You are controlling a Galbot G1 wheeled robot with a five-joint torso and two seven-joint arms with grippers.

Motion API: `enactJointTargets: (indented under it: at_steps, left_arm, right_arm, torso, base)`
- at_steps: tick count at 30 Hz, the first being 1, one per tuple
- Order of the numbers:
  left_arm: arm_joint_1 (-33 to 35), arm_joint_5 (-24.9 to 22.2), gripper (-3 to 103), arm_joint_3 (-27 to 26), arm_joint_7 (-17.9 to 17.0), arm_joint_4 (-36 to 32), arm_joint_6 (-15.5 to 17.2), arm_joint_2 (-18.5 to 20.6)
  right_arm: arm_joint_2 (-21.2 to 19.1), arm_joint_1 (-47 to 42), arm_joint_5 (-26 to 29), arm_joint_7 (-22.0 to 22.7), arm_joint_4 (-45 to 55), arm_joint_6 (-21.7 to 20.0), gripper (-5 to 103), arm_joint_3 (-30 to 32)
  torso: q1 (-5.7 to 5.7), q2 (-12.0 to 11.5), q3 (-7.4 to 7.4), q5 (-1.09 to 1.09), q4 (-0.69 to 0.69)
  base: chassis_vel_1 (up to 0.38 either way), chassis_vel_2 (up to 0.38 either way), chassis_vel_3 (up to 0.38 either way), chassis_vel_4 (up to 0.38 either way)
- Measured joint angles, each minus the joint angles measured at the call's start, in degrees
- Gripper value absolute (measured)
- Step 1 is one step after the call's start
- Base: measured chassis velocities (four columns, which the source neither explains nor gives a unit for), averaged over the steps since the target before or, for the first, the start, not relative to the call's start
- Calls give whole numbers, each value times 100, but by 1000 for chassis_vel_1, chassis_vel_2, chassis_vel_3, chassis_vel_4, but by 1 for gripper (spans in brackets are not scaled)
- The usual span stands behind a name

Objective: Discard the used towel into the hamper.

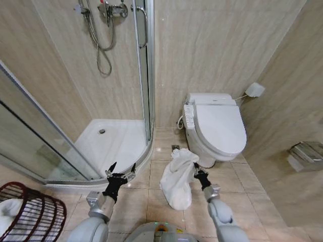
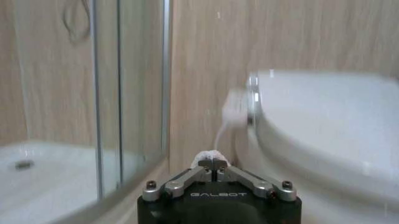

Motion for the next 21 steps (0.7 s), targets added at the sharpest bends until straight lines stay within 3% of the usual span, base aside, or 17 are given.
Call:
enactJointTargets:
  at_steps: [10, 21]
  left_arm:
    - [0, 0, 100, 0, 0, 0, 0, 0]
    - [0, 0, 100, 0, 0, 0, 0, 0]
  right_arm:
    - [-270, -220, 548, 181, 1219, -220, 0, 291]
    - [-361, -451, 720, 246, 1616, -228, 0, 609]
  torso:
    - [0, 0, 0, 1, 1]
    - [0, 0, 0, 0, 0]
  base:
    - [0, 0, 0, 0]
    - [0, 0, 0, 0]
